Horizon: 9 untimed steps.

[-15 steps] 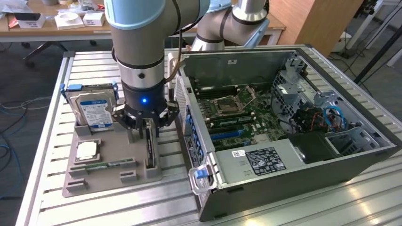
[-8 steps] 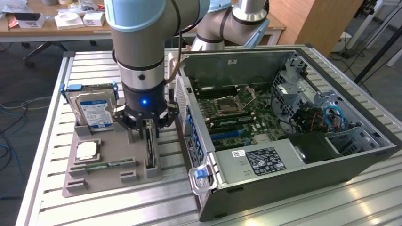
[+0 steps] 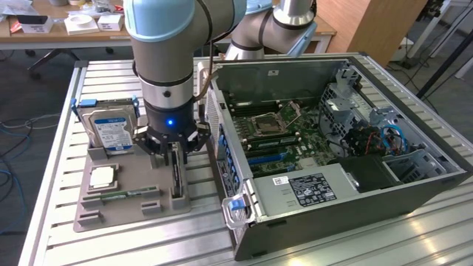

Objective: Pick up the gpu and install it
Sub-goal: 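Pick up the gpu and move the gpu toward the slot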

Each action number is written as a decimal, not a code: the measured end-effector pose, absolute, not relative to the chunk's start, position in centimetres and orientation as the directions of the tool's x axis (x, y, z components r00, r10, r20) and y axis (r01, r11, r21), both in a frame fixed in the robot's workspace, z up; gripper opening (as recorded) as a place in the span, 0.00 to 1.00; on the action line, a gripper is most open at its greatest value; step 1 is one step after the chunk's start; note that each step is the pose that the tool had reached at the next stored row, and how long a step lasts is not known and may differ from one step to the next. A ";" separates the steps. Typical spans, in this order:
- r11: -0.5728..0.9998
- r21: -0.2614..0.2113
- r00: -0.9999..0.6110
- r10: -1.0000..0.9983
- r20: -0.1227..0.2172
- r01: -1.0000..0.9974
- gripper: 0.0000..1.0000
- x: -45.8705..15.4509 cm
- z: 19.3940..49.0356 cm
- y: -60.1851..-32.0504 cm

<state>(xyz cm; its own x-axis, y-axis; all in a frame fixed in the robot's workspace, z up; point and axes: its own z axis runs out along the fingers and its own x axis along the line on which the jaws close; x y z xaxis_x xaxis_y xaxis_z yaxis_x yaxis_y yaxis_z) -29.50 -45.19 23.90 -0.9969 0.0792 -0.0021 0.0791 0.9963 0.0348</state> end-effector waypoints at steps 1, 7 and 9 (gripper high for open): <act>0.996 0.035 -0.997 0.079 -0.002 0.079 0.43 -29.5 23.9 -45.2; 0.996 0.035 -0.997 0.079 -0.002 0.079 0.43 -29.6 23.9 -45.2; 0.996 0.035 -0.997 0.079 -0.002 0.079 0.43 -29.6 23.8 -45.2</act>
